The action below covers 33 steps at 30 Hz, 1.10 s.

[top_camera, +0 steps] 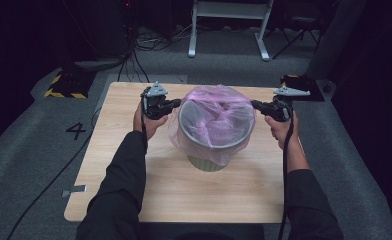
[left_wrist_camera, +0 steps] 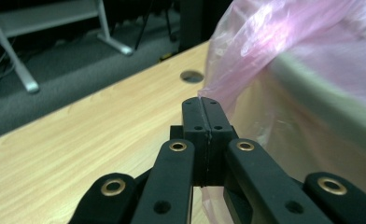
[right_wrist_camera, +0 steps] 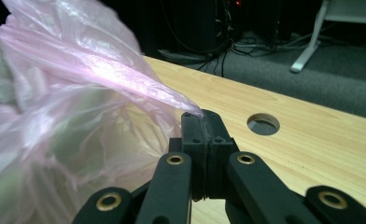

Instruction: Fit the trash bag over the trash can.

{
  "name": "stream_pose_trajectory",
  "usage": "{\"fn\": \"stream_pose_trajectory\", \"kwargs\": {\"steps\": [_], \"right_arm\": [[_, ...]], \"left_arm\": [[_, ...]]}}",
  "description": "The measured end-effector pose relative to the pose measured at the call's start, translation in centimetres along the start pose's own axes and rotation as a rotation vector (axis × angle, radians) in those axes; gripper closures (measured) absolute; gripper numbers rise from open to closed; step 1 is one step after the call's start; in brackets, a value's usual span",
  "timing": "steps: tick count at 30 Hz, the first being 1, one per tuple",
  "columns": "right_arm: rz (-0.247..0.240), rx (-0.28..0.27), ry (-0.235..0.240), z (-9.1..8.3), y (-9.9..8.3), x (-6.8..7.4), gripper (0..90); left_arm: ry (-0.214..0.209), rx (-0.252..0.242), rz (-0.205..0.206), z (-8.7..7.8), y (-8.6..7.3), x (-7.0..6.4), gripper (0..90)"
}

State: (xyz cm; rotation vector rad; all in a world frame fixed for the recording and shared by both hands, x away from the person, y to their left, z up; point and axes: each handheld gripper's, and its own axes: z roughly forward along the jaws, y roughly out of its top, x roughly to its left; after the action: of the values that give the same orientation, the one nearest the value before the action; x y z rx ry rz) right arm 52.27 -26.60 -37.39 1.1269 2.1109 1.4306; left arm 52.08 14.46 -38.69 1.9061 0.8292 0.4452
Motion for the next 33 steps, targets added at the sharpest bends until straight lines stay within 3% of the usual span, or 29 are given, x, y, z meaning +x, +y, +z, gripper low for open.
{"fn": "stream_pose_trajectory", "kwargs": {"steps": [5, 10, 14, 16, 19, 20, 21, 23, 25, 28, 31, 33], "right_arm": [[0.031, 0.092, -0.005, 2.2, -0.8, -0.2, 89.0], [0.036, 0.169, 0.024, 3.8, -1.8, 0.3, 88.9], [0.038, 0.206, 0.033, 3.9, -2.8, 0.3, 89.0], [0.044, 0.216, 0.036, 3.6, -3.5, -0.1, 88.3], [0.057, 0.210, 0.049, 2.8, -4.5, -0.9, 85.2], [0.058, 0.207, 0.037, 2.0, -4.9, -1.4, 82.3], [0.058, 0.207, 0.037, 2.0, -4.9, -1.4, 82.3], [0.059, 0.167, 0.036, 1.0, -4.9, -1.8, 76.1], [0.025, 0.119, 0.047, -0.1, -4.8, -1.8, 66.9], [-0.013, 0.084, 0.067, -1.8, -4.7, -1.7, 52.3], [-0.043, 0.056, 0.126, -3.7, -4.8, -1.5, 41.0], [-0.130, 0.034, 0.145, -5.6, -5.0, -0.4, 34.5]], "left_arm": [[-0.004, 0.060, -0.027, 1.5, -0.5, 0.1, 90.0], [-0.015, 0.135, -0.007, 2.6, -0.9, -0.4, 90.0], [-0.012, 0.177, 0.002, 2.5, -1.9, -0.2, 90.0], [-0.006, 0.178, -0.001, 2.2, -2.9, 0.2, 90.0], [-0.008, 0.131, -0.035, 1.2, -4.1, 0.9, 89.9], [-0.001, 0.120, -0.039, 0.8, -4.4, 1.0, 84.3], [0.013, 0.109, -0.046, 0.3, -4.6, 1.1, 84.3], [0.040, 0.075, -0.061, -0.8, -4.8, 1.5, 74.9], [0.078, 0.042, -0.079, -2.2, -4.9, 1.7, 58.7], [0.083, 0.000, -0.051, -4.5, -4.9, 1.7, 42.6], [0.066, 0.005, 0.003, -6.3, -5.0, 0.9, 35.5], [0.045, 0.007, 0.034, -7.4, -5.2, 0.1, 27.3]]}}
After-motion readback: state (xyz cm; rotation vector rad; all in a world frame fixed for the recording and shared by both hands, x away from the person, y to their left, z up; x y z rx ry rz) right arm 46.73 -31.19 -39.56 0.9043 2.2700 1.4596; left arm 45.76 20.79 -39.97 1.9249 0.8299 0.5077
